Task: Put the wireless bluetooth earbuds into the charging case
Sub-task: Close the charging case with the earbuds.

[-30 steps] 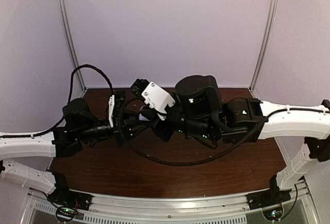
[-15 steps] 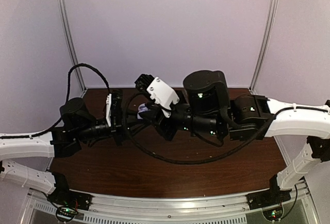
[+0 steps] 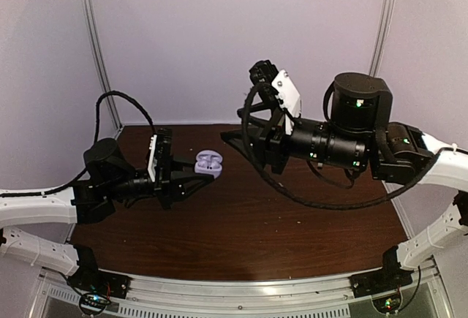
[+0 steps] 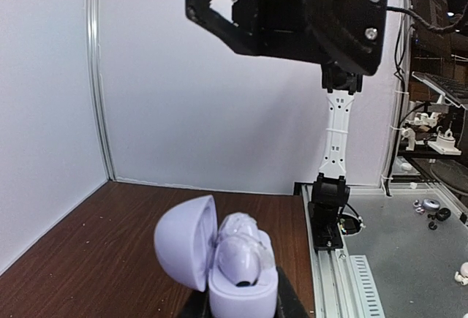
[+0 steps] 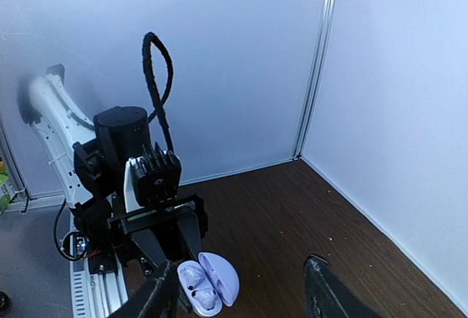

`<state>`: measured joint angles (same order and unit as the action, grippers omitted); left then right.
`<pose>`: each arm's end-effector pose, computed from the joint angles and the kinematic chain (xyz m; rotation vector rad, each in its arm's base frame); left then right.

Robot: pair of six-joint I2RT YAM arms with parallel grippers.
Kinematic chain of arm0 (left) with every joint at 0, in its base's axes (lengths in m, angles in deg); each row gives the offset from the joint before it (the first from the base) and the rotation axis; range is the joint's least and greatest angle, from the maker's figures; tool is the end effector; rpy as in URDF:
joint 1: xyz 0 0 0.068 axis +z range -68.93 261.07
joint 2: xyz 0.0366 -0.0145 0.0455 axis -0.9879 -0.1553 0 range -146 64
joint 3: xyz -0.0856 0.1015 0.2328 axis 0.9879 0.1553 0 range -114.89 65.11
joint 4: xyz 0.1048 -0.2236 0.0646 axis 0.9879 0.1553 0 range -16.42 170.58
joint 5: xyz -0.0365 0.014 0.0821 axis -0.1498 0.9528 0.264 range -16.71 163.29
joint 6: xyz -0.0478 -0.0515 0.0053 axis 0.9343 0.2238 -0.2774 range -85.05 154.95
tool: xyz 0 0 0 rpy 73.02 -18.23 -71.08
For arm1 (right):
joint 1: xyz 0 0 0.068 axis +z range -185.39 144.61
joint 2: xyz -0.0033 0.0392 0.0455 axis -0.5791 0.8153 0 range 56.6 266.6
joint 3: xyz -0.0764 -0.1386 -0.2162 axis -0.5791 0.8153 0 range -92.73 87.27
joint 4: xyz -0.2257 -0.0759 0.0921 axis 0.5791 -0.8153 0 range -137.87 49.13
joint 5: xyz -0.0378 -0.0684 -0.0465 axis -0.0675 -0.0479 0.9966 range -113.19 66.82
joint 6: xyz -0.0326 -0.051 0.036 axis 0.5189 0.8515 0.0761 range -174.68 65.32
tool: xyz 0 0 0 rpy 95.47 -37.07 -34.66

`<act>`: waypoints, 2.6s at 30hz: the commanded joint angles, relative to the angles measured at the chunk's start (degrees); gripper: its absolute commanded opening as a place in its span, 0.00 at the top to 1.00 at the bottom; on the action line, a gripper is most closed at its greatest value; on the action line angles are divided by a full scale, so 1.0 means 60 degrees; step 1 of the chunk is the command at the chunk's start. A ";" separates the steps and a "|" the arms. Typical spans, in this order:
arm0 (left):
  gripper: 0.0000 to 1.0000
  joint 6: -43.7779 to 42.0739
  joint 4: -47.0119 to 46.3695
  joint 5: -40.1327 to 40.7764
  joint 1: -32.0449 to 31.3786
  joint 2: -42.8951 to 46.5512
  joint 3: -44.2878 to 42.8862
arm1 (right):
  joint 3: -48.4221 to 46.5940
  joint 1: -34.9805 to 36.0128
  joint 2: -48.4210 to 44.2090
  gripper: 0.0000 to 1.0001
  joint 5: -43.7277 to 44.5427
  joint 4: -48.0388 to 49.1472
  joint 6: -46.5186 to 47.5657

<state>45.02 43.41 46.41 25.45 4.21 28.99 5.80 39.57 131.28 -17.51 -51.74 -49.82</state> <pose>0.1235 -0.2266 0.3108 0.9818 1.2676 -1.2521 0.0865 0.3001 0.4417 -1.0364 1.3622 0.8451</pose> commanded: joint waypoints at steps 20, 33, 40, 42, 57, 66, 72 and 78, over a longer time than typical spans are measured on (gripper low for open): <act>1.00 0.0173 -0.0875 -0.1197 -0.0069 -0.0220 -0.0397 | 0.0614 -0.1016 0.0531 0.41 -0.4264 0.0791 -0.1481; 1.00 -0.0530 -0.0021 -0.0715 -0.0208 -0.0361 -0.0629 | -0.0358 -0.1023 0.1293 0.34 -0.2904 -0.0698 -0.1340; 1.00 -0.0607 0.0063 -0.0625 -0.0267 -0.0341 -0.0591 | -0.0424 -0.1022 0.1484 0.36 -0.2497 -0.0780 -0.1423; 1.00 -0.0615 0.0070 -0.0609 -0.0266 -0.0306 -0.0573 | -0.0412 -0.1027 0.1510 0.37 -0.2367 -0.0780 -0.1454; 1.00 -0.0685 0.0034 -0.0563 -0.0282 -0.0388 -0.0572 | -0.0295 -0.1201 0.1252 0.31 -0.3351 -0.0232 -0.1841; 1.00 -0.0681 0.0067 -0.0535 -0.0278 -0.0334 -0.0572 | -0.0198 -0.1276 0.1381 0.33 -0.2932 -0.0426 -0.1854; 1.00 -0.0667 0.0048 -0.0504 -0.0277 -0.0306 -0.0561 | -0.0026 -0.1287 0.1462 0.34 -0.2972 -0.0511 -0.1756; 1.00 -0.0653 -0.0010 -0.0502 -0.0278 -0.0249 -0.0529 | 0.0290 -0.1327 0.1514 0.36 -0.2783 -0.0617 -0.1762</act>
<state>41.63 45.49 43.09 24.05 2.15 27.15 5.52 32.08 140.39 -36.16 -54.50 -60.55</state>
